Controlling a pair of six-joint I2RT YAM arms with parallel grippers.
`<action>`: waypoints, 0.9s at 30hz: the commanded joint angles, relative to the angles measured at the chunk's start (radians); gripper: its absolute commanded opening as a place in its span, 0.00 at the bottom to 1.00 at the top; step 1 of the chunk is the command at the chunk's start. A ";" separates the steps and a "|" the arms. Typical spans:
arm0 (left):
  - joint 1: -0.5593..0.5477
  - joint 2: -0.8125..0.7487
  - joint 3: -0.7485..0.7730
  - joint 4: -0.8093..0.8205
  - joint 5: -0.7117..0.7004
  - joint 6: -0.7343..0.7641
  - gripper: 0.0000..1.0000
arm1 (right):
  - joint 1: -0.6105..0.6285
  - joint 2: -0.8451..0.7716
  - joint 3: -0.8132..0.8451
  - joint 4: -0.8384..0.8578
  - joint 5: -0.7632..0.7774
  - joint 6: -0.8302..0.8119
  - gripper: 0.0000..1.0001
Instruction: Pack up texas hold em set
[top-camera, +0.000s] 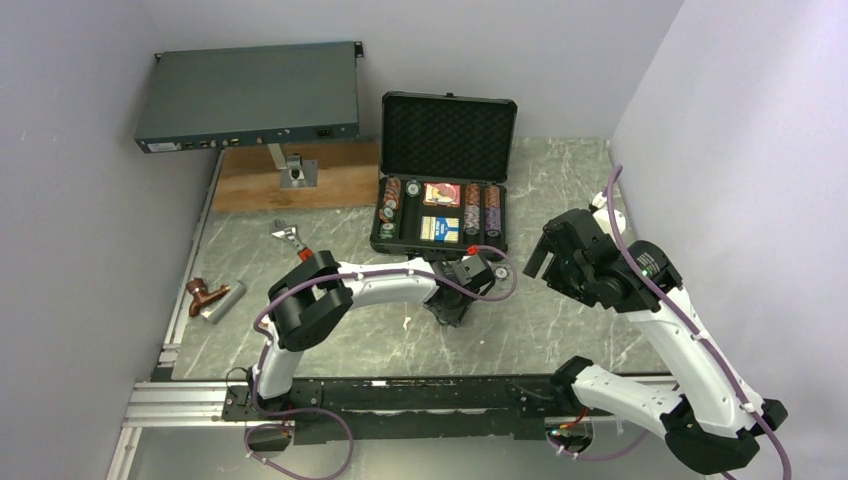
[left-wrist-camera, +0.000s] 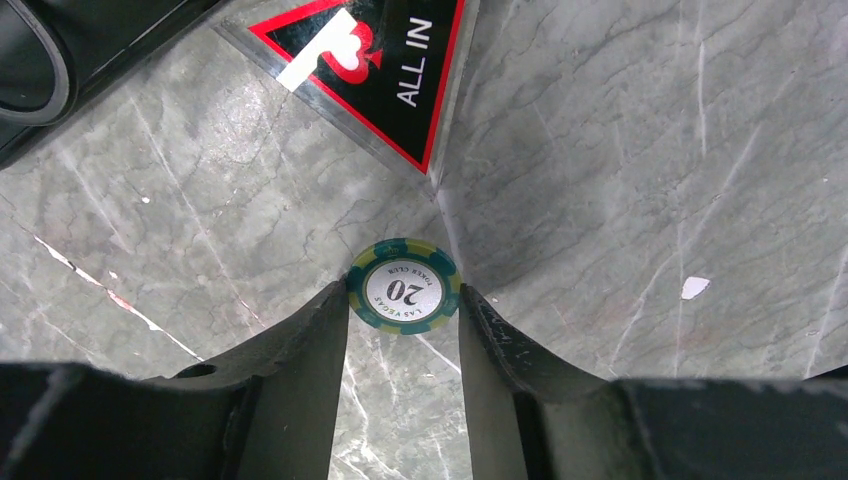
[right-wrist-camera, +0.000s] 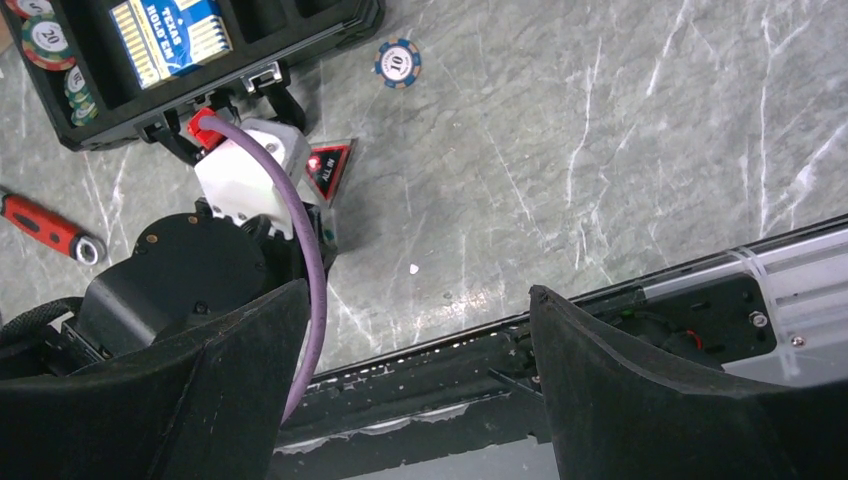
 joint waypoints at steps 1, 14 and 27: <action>0.004 0.050 -0.035 -0.077 0.037 -0.034 0.38 | -0.003 -0.016 -0.010 0.036 -0.003 0.009 0.83; 0.031 -0.063 -0.040 -0.097 -0.024 -0.015 0.33 | -0.003 -0.026 -0.005 0.025 0.002 0.019 0.83; 0.041 -0.144 -0.050 -0.120 -0.075 -0.001 0.30 | -0.003 0.010 0.008 0.054 -0.011 0.003 0.83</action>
